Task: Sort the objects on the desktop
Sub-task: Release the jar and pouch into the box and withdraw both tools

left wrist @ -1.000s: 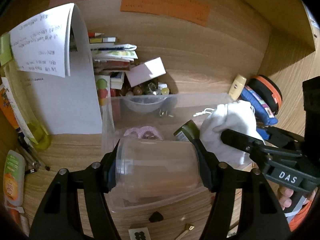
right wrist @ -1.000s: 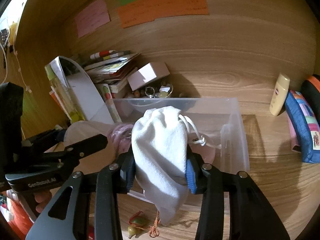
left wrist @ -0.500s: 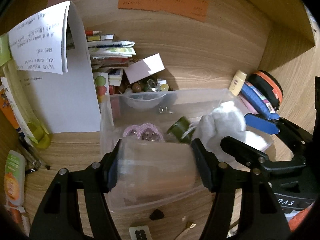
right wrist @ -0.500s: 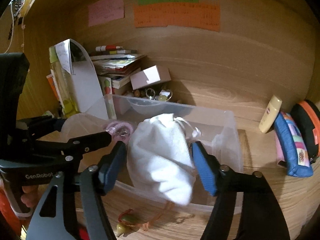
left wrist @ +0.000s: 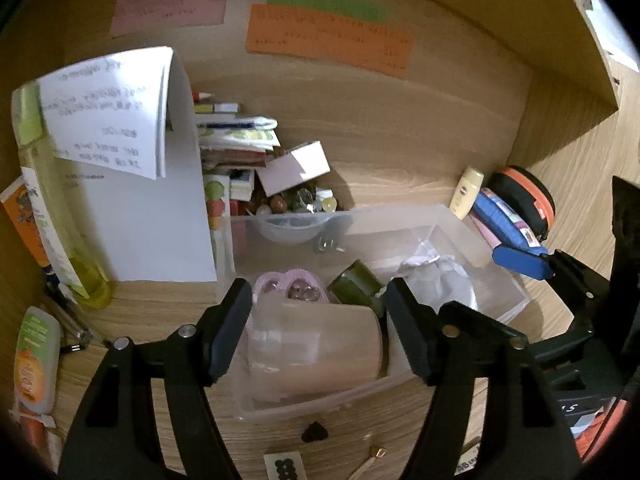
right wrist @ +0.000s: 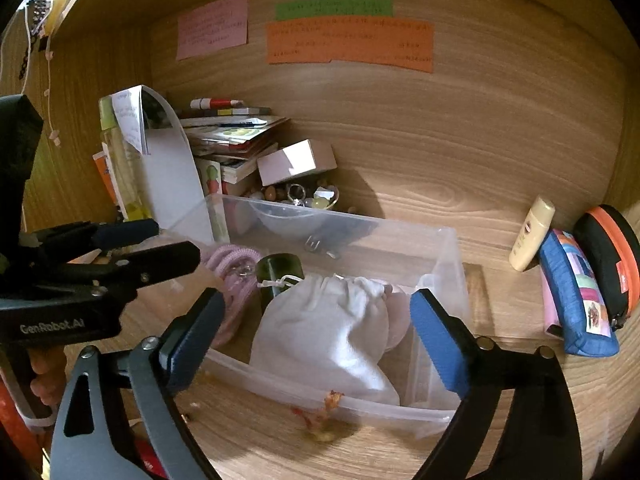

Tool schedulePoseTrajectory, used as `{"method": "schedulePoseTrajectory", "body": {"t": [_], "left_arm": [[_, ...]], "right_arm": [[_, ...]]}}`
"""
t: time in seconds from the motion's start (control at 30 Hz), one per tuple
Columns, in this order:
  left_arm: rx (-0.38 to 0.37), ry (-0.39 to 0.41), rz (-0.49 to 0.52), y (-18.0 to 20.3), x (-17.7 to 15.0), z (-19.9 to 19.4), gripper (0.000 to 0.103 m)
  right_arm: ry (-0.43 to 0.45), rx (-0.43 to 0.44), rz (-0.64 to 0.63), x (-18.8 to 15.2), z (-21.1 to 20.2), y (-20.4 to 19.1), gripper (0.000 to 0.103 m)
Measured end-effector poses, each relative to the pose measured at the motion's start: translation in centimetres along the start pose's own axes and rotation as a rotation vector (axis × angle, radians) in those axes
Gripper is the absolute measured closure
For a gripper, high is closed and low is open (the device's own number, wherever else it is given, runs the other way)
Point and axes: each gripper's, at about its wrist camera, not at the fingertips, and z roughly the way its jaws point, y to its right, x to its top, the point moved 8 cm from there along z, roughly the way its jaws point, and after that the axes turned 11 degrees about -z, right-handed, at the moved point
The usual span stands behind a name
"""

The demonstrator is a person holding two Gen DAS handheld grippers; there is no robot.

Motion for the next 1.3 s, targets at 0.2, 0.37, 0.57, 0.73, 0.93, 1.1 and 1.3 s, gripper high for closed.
{"method": "schedulePoseTrajectory", "body": {"t": [0.2,0.37,0.57,0.73,0.93,1.1,1.3], "left_arm": [[-0.018,0.024,-0.023,-0.2,0.7,-1.9,0.029],[-0.018,0.06,-0.043,-0.8,1.1,-4.2,0.018],[0.013,0.093,-0.048,-1.8,0.3,-6.7,0.013],[0.052,0.085,-0.031,-2.5,-1.6,-7.8,0.012],[0.083,0.031,-0.026,-3.3,-4.5,-8.0,0.012],[0.092,-0.01,-0.043,-3.7,-7.2,-8.4,0.012],[0.108,-0.05,-0.043,-3.3,-10.3,-8.7,0.012]], "right_arm": [[0.01,-0.008,-0.016,0.4,-1.2,-0.3,0.004],[0.036,-0.014,-0.012,0.6,-3.2,-0.6,0.0],[0.054,-0.031,-0.018,0.0,-5.4,-1.0,0.0],[0.067,-0.031,-0.005,-1.1,-7.3,-1.3,0.0],[0.057,-0.035,0.019,-3.7,-9.0,-1.5,0.0],[0.017,-0.047,0.031,-6.6,-9.6,-2.1,0.0],[-0.03,-0.002,0.062,-10.3,-10.1,-3.4,0.0]]}}
